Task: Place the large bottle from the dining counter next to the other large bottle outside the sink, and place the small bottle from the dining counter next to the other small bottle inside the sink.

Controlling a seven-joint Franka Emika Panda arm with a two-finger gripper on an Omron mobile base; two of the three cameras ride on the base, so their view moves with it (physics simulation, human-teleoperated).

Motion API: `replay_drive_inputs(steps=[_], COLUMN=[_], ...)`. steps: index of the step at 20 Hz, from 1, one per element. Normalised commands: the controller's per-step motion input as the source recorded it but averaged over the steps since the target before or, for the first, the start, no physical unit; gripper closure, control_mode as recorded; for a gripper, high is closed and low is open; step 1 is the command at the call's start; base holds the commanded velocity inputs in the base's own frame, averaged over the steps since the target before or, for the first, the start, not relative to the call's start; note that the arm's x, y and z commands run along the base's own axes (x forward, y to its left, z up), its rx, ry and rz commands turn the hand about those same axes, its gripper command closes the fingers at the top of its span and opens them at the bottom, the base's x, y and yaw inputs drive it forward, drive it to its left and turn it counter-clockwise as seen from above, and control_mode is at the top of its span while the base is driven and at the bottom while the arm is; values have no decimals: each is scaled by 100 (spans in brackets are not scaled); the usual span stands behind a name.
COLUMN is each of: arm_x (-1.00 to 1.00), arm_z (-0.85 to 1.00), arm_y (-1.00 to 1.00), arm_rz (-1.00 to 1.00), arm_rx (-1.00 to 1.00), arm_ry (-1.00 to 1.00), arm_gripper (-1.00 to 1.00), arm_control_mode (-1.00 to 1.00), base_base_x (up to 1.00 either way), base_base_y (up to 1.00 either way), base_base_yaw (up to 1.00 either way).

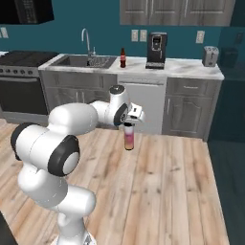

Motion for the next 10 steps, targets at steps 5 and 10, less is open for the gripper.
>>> replay_drive_inputs(steps=[5,10], arm_x=[0,0], arm_z=[0,0], arm_y=[0,0], arm_rz=[0,0], arm_rx=[0,0], arm_ry=[0,0], arm_gripper=[100,100], arm_control_mode=[100,100], base_base_x=[99,98], base_base_y=[1,17], base_base_yaw=[0,0])
